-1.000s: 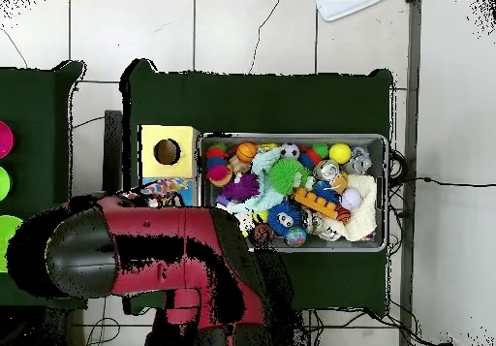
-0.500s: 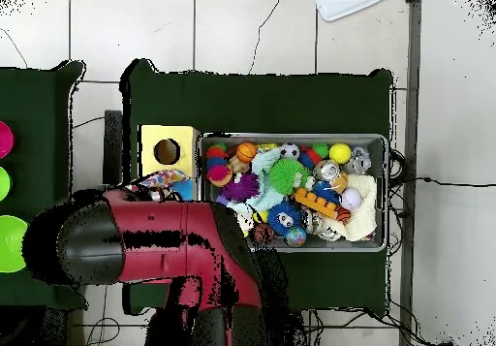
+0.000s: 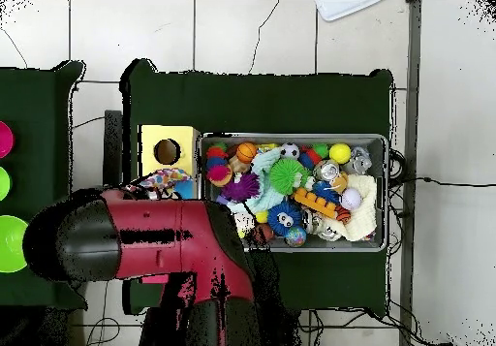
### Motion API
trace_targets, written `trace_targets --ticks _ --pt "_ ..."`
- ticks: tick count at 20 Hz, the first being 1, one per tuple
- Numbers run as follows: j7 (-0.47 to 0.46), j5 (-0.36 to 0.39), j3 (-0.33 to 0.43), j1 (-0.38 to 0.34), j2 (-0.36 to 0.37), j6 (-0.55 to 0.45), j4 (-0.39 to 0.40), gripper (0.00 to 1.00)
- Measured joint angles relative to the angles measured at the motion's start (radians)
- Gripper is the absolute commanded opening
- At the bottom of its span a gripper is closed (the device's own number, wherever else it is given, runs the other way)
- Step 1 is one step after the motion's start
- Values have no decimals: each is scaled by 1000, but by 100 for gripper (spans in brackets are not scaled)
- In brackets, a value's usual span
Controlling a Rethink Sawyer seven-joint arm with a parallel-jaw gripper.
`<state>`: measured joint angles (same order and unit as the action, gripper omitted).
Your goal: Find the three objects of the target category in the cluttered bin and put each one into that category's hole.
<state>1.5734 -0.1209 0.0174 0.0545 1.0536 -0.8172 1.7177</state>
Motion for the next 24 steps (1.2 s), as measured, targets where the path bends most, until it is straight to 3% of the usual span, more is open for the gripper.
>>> trace_targets --ticks 24 --pt "6 -15 -25 57 3 -110 -49 0"
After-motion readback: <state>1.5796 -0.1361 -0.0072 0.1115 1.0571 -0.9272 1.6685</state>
